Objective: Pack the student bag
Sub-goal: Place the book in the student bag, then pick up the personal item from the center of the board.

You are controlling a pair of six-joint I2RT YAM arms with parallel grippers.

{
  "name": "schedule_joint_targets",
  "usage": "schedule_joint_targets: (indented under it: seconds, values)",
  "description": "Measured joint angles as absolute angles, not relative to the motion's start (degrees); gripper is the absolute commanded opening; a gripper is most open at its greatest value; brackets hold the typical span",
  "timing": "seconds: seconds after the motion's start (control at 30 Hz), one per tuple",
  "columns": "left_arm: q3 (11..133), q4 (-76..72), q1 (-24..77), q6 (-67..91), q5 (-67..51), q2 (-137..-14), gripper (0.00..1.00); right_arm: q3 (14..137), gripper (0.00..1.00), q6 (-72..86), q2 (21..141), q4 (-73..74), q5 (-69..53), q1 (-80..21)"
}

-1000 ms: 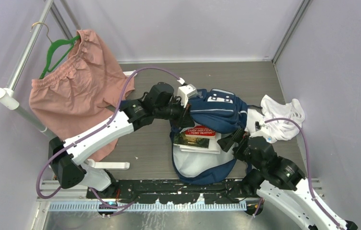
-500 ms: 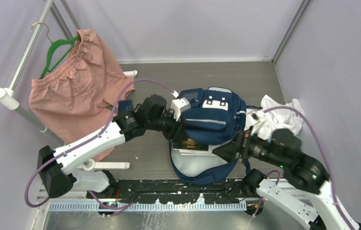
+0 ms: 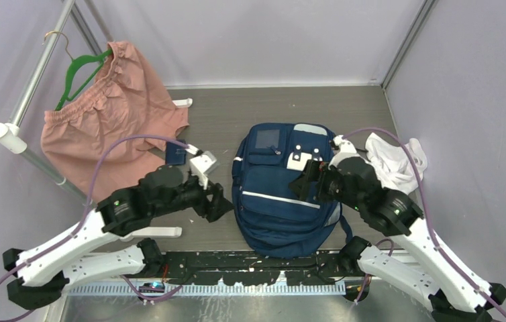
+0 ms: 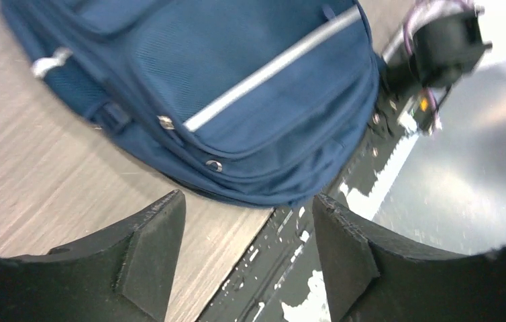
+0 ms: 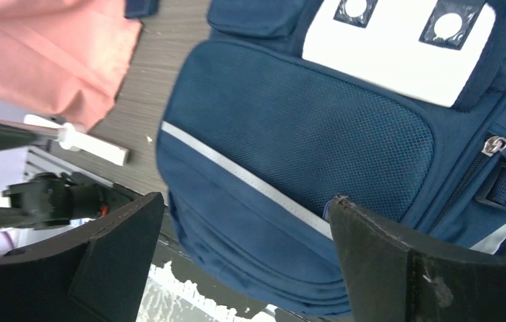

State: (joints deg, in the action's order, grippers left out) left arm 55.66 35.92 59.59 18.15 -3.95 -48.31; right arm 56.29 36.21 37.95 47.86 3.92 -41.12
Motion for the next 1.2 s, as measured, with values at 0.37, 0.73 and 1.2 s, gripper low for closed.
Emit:
schedule_joint_targets:
  seconds: [0.37,0.73,1.2]
  values:
    - [55.7,40.4,59.2,26.7,12.4,-49.5,0.66,54.6,0.33,36.4,44.4,46.7,1.4,-41.3]
    - [55.8,43.7,41.0,31.6,16.1,-58.0,0.68,52.1,0.44,39.3,48.2,44.4,7.4,-57.5]
    - [72.8,43.1,25.1,27.8,28.1,-95.4,0.70,51.4,0.52,39.6,44.5,42.2,13.6,-58.4]
